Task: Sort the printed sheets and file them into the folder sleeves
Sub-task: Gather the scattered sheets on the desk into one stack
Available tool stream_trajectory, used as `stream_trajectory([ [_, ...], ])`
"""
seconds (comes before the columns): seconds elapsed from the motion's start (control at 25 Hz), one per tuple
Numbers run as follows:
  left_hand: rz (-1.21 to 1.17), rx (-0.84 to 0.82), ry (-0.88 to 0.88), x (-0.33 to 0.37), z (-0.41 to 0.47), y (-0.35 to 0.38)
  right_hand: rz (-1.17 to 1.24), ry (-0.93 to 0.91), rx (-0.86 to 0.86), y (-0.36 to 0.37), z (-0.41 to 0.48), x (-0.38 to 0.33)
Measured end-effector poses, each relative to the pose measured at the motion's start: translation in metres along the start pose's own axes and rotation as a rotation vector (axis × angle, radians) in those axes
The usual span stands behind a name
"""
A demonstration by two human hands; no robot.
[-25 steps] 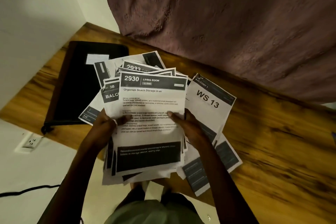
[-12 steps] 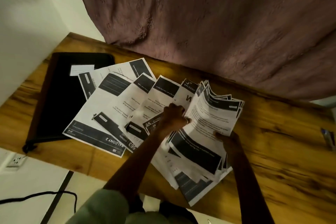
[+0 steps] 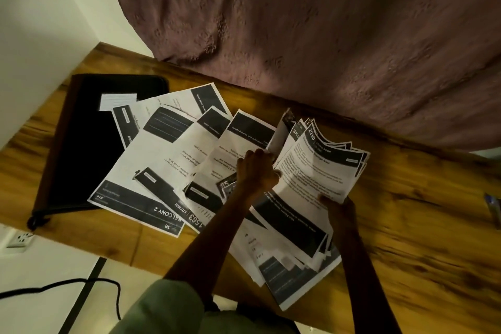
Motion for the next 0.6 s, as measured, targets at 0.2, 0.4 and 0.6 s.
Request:
stream_trajectory([
  [0.2,0.152,0.239,0.155,0.039,-0.027,-0.013,0.069,0.017,-0.03,-0.003,-0.005,0.005],
  [0.4,0.318,0.243,0.268,0.044,-0.032,-0.01,0.082,0.026,-0.054,0.0,-0.013,0.001],
  [0.6,0.127,0.254,0.256,0.057,-0.065,-0.022,0.044,-0.04,-0.092,-0.009,-0.043,-0.037],
])
Point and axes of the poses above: each hand's wrist, its own z-axis towards the middle knuckle, its own y-axis out of the palm, x = y × z, the point moved 6 cm from there along z, towards the middle knuckle, and after that the axes turned 5 degrees about -x, right-handed, at the moved point
